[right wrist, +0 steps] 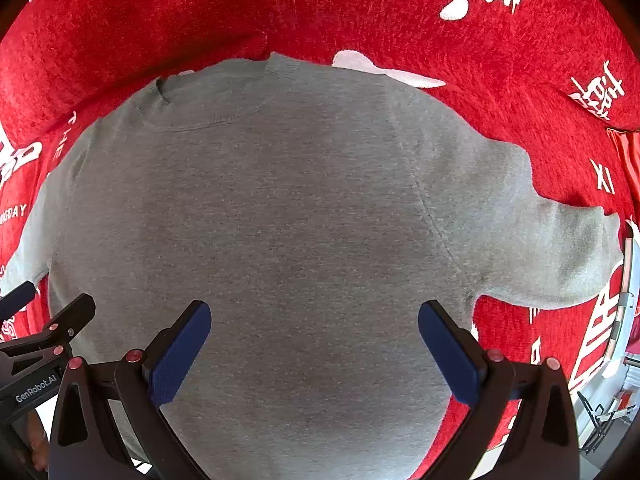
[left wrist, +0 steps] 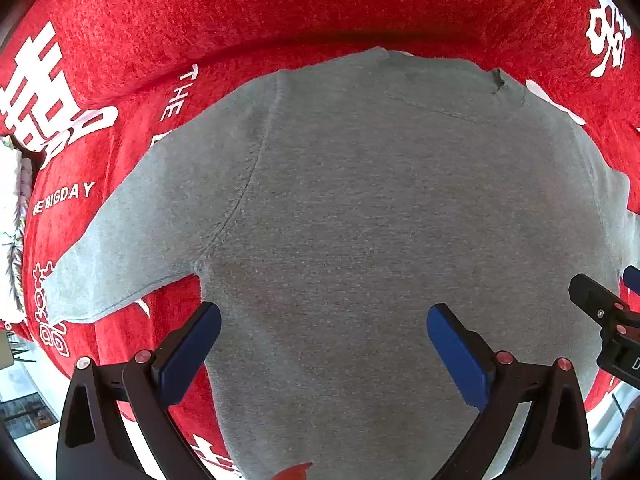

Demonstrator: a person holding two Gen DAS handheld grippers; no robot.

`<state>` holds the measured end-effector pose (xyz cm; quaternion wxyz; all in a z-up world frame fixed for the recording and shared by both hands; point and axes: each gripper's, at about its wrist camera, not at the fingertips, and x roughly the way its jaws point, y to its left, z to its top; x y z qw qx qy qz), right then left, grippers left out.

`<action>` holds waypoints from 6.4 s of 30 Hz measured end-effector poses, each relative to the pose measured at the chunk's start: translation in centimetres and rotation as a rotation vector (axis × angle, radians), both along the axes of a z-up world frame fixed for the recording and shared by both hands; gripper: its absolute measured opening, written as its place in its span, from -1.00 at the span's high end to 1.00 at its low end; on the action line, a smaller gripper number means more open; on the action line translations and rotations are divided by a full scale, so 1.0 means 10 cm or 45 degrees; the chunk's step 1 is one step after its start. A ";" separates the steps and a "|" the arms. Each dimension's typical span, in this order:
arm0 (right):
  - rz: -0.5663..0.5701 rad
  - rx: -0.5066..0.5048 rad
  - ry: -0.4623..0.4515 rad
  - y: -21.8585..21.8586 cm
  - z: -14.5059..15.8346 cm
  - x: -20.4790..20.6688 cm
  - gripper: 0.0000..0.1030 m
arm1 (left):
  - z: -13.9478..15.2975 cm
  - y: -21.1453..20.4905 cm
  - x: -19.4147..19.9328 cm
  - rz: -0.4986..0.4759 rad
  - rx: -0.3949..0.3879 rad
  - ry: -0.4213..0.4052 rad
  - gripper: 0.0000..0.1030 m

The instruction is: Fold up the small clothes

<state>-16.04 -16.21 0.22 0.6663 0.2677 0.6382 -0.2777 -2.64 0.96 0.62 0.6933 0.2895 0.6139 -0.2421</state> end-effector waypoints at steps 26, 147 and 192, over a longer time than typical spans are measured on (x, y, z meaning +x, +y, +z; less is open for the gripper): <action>0.025 0.001 -0.003 0.11 0.00 0.09 -1.00 | -0.02 0.11 0.07 0.034 -0.002 -0.016 -1.00; -0.788 0.413 -0.563 -0.73 -0.51 -0.41 0.87 | -0.07 0.70 1.40 0.099 -0.345 0.045 0.81; -0.393 0.184 -0.368 -0.87 -0.06 -0.57 -0.32 | 0.03 0.26 0.79 0.110 -0.186 -0.015 0.36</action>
